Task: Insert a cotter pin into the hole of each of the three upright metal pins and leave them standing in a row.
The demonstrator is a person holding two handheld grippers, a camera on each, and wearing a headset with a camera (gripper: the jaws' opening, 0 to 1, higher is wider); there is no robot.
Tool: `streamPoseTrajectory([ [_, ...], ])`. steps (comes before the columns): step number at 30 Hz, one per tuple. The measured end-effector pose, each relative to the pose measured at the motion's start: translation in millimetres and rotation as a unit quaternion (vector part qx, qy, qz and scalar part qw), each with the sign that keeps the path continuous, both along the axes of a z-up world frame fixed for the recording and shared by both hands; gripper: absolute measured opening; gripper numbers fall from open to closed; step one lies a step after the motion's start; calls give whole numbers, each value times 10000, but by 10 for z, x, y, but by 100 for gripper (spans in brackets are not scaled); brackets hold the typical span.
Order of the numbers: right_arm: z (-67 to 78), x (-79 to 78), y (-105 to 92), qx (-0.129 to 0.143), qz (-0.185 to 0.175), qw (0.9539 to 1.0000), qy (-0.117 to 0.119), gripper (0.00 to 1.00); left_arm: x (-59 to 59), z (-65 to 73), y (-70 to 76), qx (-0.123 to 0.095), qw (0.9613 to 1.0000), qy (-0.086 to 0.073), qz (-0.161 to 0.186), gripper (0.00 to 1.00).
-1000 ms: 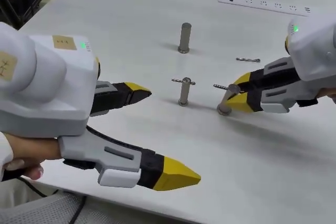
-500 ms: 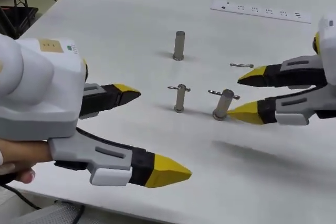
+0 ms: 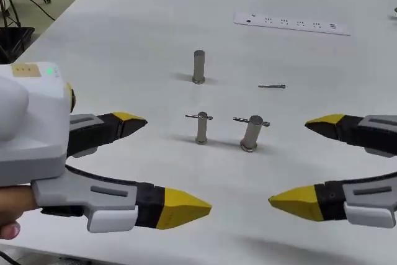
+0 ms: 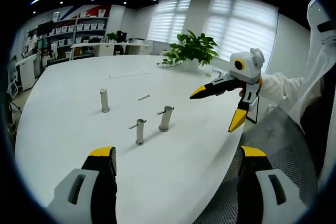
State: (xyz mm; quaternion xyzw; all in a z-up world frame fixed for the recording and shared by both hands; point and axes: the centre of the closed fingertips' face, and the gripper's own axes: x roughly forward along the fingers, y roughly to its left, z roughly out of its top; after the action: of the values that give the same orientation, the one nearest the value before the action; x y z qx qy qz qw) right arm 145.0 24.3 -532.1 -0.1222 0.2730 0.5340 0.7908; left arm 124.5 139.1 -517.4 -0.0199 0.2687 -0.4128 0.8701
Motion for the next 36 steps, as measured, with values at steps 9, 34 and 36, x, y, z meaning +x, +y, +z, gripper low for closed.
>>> streamPoseTrajectory([
  [9, -11, -41, -42, -39, -443, 9990, 7, 98, 61, 13, 28, -109, 9999, -11, 70, 95],
  [34, 97, 17, -379, -1, -1495, 9887, -126, 96, 1505, 77, 234, 396, 9966, -537, 477, 88],
  [36, 102, 13, -394, 15, -1541, 9880, -119, 96, 1626, 45, 248, 377, 9963, -545, 543, 86],
])
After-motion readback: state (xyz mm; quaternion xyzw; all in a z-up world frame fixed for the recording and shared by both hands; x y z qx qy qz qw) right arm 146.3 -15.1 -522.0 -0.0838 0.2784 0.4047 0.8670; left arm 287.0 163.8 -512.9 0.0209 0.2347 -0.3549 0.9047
